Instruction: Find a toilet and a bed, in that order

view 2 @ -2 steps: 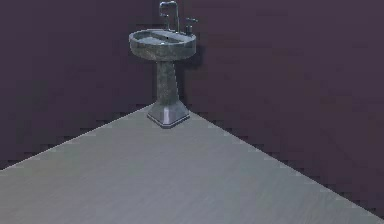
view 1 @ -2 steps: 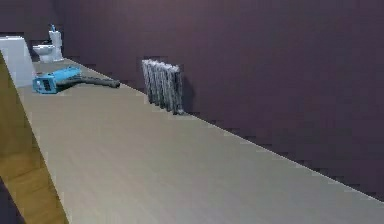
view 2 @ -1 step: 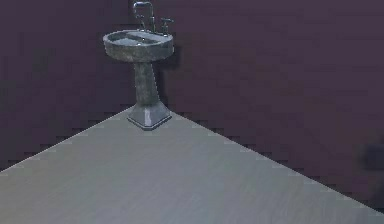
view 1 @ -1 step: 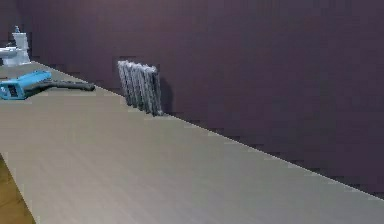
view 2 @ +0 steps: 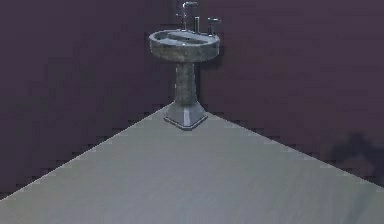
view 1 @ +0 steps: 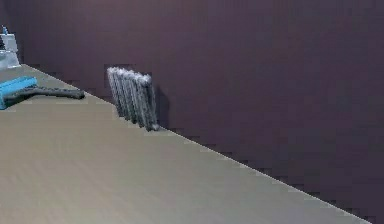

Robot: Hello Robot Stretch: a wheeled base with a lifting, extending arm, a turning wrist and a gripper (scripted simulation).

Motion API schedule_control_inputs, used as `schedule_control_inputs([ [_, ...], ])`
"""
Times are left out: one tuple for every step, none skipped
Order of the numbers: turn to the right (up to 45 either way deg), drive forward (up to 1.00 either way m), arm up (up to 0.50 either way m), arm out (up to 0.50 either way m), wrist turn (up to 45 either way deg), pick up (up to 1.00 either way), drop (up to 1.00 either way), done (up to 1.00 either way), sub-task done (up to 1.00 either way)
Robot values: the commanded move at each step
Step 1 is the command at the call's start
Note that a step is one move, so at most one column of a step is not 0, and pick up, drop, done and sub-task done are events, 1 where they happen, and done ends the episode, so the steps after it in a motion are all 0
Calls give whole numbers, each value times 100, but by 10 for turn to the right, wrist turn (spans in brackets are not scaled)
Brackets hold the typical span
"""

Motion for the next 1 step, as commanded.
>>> schedule_control_inputs([
  [150, 0, 0, 0, 0, 0, 0, 0, 0],
])
